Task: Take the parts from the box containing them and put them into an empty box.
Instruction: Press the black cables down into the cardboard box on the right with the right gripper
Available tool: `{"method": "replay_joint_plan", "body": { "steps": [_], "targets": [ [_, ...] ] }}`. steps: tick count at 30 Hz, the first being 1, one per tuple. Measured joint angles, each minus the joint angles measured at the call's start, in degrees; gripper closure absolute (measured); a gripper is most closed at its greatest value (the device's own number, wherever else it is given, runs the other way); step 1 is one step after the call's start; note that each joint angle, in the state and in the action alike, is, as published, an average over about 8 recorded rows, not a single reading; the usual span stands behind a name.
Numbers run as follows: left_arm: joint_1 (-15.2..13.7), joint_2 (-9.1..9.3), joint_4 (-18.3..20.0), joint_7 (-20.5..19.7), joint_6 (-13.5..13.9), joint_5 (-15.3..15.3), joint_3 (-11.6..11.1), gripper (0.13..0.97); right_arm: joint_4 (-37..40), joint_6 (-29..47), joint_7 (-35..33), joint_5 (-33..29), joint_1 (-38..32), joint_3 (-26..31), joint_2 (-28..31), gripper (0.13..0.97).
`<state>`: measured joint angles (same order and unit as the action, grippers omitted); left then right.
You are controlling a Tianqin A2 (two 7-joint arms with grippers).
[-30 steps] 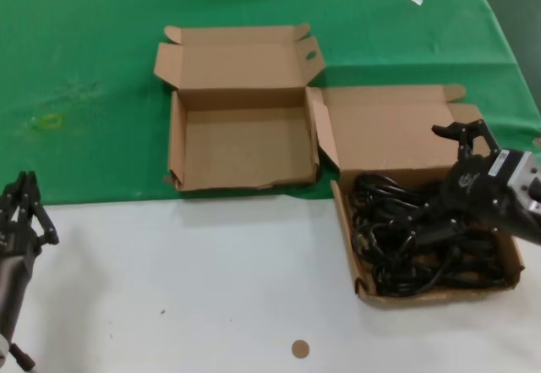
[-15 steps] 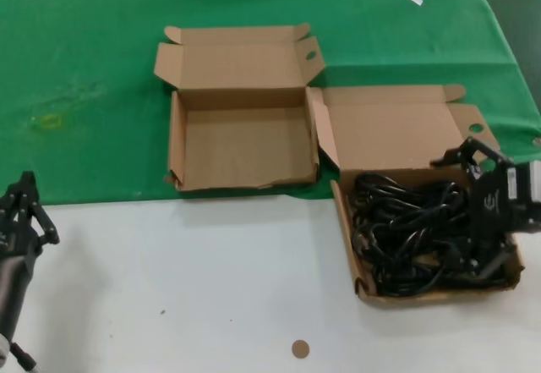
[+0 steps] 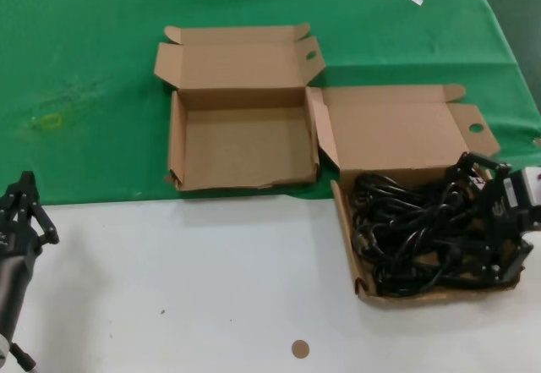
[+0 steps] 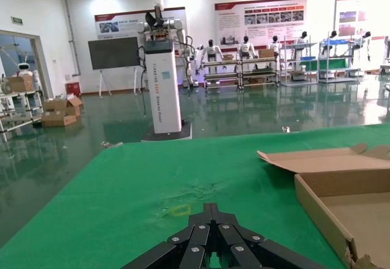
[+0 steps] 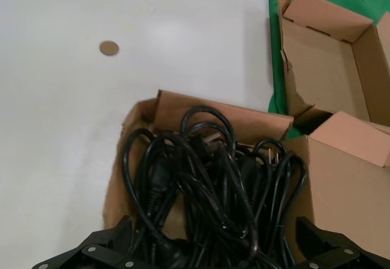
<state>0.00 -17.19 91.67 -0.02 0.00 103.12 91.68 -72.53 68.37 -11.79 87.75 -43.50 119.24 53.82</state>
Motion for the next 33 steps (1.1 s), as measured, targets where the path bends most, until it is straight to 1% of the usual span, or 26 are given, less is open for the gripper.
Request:
{"method": "replay_joint_plan", "body": {
  "steps": [4,13,21,22,30,33],
  "targets": [
    [0.0,0.0,0.0,0.0,0.0,0.0,0.0,0.953,2.6,0.4,-1.3,-1.9,-1.7,0.3,-2.0,0.138],
    [0.0,0.0,0.0,0.0,0.0,0.0,0.0,0.953,6.0,0.6,-2.6,-4.8,-3.5,0.8,-5.2,0.211],
    [0.0,0.0,0.0,0.0,0.0,0.0,0.0,0.953,8.0,0.5,-3.7,-6.9,-4.1,1.2,-6.7,0.356],
    [0.0,0.0,0.0,0.0,0.0,0.0,0.0,0.953,8.2,0.4,-3.9,-7.2,-4.2,1.3,-6.9,0.356],
    [0.0,0.0,0.0,0.0,0.0,0.0,0.0,0.953,9.1,0.4,-4.3,-8.2,-4.4,1.2,-7.5,0.57],
    [0.0,0.0,0.0,0.0,0.0,0.0,0.0,0.953,8.9,0.6,-4.1,-8.4,-4.5,1.1,-7.5,0.57]
  ]
}}
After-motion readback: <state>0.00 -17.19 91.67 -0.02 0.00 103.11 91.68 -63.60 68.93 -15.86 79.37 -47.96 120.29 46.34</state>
